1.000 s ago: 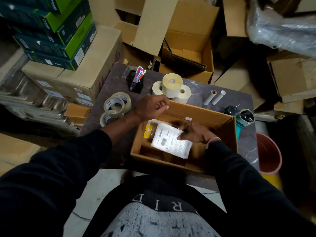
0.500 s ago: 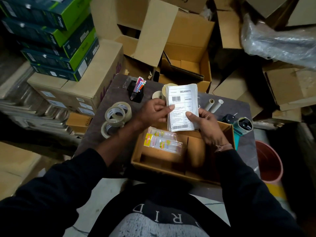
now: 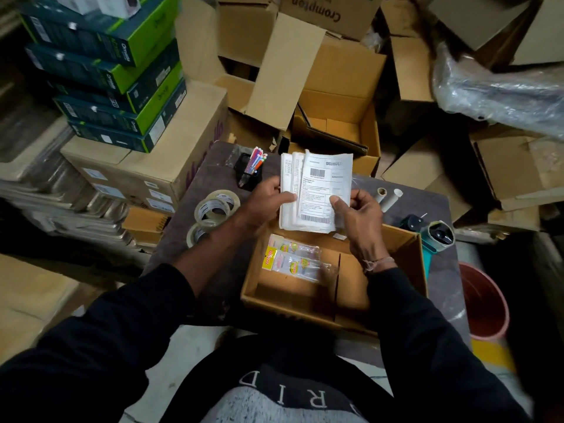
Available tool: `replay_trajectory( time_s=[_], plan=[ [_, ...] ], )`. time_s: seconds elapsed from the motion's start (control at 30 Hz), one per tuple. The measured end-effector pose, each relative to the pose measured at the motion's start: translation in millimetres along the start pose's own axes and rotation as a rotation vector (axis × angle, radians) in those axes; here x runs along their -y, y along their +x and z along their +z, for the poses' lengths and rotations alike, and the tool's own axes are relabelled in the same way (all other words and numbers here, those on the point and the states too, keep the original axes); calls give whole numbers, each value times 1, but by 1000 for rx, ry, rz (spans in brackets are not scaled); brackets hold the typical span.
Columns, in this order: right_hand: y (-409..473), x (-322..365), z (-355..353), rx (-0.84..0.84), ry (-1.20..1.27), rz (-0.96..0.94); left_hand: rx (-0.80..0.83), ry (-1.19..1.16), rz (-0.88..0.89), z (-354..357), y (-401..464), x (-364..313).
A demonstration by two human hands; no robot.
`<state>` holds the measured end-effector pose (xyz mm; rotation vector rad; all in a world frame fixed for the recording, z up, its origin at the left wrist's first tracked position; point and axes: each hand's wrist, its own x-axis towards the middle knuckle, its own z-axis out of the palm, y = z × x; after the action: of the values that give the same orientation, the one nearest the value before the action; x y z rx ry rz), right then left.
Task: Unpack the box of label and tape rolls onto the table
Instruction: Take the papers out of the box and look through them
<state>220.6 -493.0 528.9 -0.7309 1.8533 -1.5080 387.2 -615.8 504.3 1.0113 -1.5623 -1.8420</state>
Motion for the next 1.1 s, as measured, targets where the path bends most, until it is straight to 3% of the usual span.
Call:
replay_trajectory(
  time_s=[0.23, 0.33, 0.47, 0.67, 0.87, 1.0, 1.1],
  plan=[
    [-2, 6, 0, 14, 10, 19, -88, 11, 1, -6, -2, -3],
    [-3, 8, 0, 54, -12, 7, -45, -50, -13, -5, -5, -6],
    [0, 6, -2, -25, -26, 25, -11, -160, -74, -7, -5, -7],
    [-3, 12, -1, 48, 6, 34, -73, -8, 50, -9, -7, -9],
    [-1, 16, 2, 1, 126, 97, 0, -242, -55, -7, -7, -19],
    [1, 16, 3, -2, 32, 47, 21, -191, 18, -11, -7, -20],
    [2, 16, 5, -15, -25, 1, 18, -312, -33, -11, -5, -22]
  ],
)
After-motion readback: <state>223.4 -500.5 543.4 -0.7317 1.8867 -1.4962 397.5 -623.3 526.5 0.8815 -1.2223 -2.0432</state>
